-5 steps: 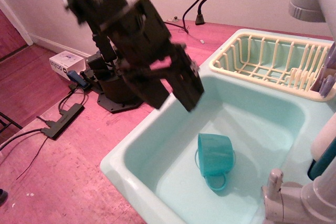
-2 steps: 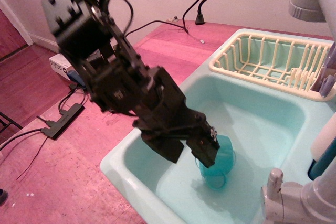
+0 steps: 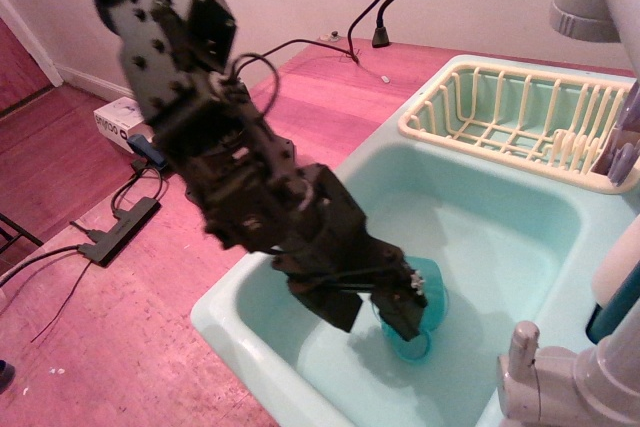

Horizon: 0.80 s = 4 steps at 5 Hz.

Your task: Flip cup upright

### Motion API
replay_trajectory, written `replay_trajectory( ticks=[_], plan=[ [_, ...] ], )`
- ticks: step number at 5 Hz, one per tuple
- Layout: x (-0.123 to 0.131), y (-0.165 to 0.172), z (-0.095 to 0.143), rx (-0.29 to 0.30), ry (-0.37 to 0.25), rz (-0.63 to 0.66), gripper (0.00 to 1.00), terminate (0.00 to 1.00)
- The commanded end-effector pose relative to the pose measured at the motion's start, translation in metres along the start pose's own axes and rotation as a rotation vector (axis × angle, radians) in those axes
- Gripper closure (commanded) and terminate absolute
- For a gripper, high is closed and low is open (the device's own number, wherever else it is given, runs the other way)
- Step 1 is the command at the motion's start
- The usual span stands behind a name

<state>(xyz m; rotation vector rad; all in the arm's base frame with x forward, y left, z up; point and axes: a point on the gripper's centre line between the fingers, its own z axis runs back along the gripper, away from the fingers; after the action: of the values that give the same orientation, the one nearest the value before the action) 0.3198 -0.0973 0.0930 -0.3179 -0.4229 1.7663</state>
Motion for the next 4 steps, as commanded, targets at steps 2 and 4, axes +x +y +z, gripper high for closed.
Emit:
replay_trajectory(
  ticks=[2,4],
  plan=[
    [0.028,-0.034,-0.006,-0.098,-0.031,0.019,0.00,0.00],
    [0.040,-0.067,0.016,-0.117,-0.048,0.018,1.00,0.00]
  ],
)
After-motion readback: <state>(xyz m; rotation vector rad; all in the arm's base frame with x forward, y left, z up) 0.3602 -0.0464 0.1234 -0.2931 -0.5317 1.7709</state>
